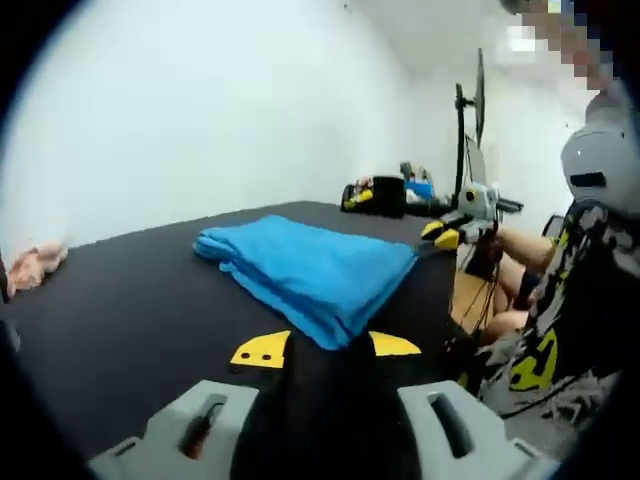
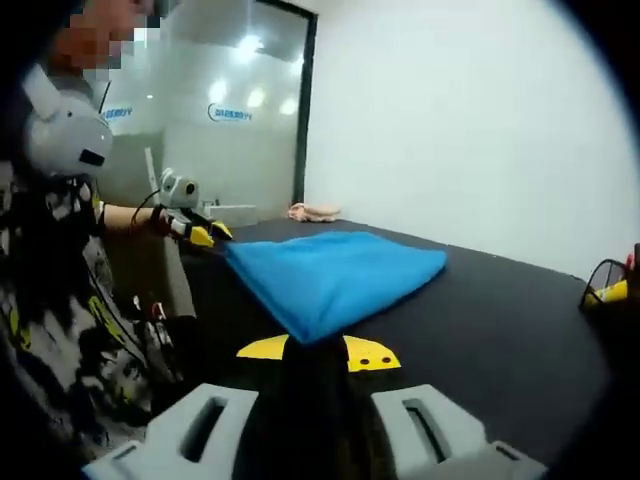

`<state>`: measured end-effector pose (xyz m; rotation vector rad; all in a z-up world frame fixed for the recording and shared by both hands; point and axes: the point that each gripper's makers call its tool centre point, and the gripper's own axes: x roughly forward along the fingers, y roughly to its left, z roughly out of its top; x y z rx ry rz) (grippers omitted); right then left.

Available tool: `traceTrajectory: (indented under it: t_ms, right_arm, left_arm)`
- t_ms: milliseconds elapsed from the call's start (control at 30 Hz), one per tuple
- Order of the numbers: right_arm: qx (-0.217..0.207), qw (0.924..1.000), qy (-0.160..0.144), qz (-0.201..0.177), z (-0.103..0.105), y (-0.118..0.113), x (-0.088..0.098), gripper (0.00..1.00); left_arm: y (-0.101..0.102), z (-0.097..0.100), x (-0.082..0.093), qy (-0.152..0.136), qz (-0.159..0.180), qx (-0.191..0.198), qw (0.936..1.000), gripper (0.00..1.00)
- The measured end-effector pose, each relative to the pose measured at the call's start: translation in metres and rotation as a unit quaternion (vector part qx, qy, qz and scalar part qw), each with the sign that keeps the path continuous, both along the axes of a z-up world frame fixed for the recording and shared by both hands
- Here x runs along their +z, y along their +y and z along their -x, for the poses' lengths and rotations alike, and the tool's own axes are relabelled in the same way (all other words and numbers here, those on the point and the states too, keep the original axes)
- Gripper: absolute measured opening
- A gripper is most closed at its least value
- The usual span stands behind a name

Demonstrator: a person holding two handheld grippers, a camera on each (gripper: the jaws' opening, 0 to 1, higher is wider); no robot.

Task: Spread out the cloth and fold it

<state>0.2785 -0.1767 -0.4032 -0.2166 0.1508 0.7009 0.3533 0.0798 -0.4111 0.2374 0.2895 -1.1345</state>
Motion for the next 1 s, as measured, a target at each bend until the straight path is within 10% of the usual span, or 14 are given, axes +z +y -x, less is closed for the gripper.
traceTrajectory:
  t_ms: [167, 333, 400, 467, 1000]
  right_arm:
    - [0.017, 0.9918, -0.057, 0.113, -0.005, 0.016, -0.013, 0.17]
    - [0.019, 0.9682, -0.14, 0.207, -0.013, 0.026, -0.009, 0.17]
    - [0.021, 0.9594, -0.163, 0.229, -0.017, 0.03, -0.008, 0.16]
    - [0.02, 0.958, -0.17, 0.23, -0.02, 0.034, -0.008, 0.16]
    - [0.053, 0.9678, -0.141, 0.201, -0.002, 0.027, -0.011, 0.1]
  left_arm:
    - [-0.025, 0.004, -0.023, -0.005, -0.041, -0.027, 0.9988, 0.36]
    - [-0.034, 0.004, -0.018, -0.013, -0.009, -0.025, 0.9996, 0.26]
    - [-0.035, -0.004, -0.013, -0.057, -0.014, -0.023, 0.998, 0.23]
    - [-0.033, -0.012, -0.01, -0.094, -0.031, -0.012, 0.9951, 0.21]
    - [-0.04, 0.002, -0.013, -0.095, -0.03, -0.039, 0.9942, 0.02]
